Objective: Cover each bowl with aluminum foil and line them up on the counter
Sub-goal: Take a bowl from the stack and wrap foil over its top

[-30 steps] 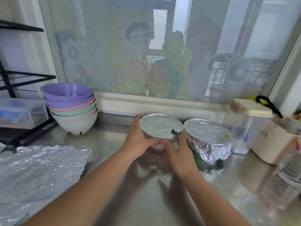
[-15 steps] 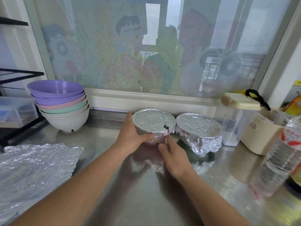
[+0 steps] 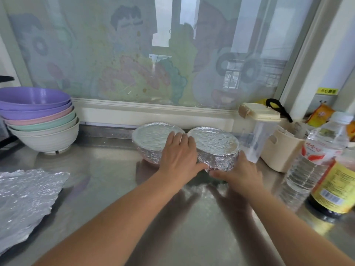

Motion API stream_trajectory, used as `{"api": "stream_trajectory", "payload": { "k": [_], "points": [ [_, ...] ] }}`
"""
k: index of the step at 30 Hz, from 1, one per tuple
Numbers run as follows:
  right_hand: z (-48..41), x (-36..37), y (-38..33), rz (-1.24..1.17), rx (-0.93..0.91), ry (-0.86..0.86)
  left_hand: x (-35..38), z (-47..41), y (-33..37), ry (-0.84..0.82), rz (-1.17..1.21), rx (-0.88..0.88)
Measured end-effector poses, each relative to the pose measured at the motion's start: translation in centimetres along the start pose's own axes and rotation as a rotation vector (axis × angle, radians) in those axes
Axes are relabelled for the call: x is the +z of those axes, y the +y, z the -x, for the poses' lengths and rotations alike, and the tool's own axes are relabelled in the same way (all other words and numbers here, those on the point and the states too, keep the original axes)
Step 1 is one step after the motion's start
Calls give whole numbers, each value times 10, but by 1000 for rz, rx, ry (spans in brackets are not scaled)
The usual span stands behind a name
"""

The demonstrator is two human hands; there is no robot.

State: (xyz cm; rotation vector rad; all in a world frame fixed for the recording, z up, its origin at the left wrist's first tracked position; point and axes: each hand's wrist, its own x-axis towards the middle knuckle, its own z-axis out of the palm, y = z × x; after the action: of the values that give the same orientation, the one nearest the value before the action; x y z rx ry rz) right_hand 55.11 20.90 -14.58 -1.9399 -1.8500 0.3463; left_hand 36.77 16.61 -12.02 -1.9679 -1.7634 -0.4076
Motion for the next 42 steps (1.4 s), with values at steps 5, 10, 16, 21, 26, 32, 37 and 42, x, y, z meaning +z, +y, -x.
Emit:
{"api": "stream_trajectory", "payload": {
  "k": [5,10,16,21,26,32,37,42],
  "points": [
    [-11,13,-9,70,-35,16,9,-7,5,-40,-55,-62],
    [-19,30,-16,67,-14,-41,11,-12,1,-46,-6,-79],
    [-17,19,-7,18,-88,-96,11,-12,-4,-44,-15,-79],
    [-12,-11,5,314,-161,59,12,-13,-5,-47,-81,-35],
    [-14,-10,-10,525,-212,164,12,-19,-4,-38,-128,-23],
    [-20,-2,-14,376,-197,106,13,-26,-1,-52,-133,-16],
    [-15,-7,-6,356,-186,51,13,-24,-2,-31,-125,-18],
    [9,-28,-4,249,-139,152,0,-7,-15,87,-44,4]
  ]
}}
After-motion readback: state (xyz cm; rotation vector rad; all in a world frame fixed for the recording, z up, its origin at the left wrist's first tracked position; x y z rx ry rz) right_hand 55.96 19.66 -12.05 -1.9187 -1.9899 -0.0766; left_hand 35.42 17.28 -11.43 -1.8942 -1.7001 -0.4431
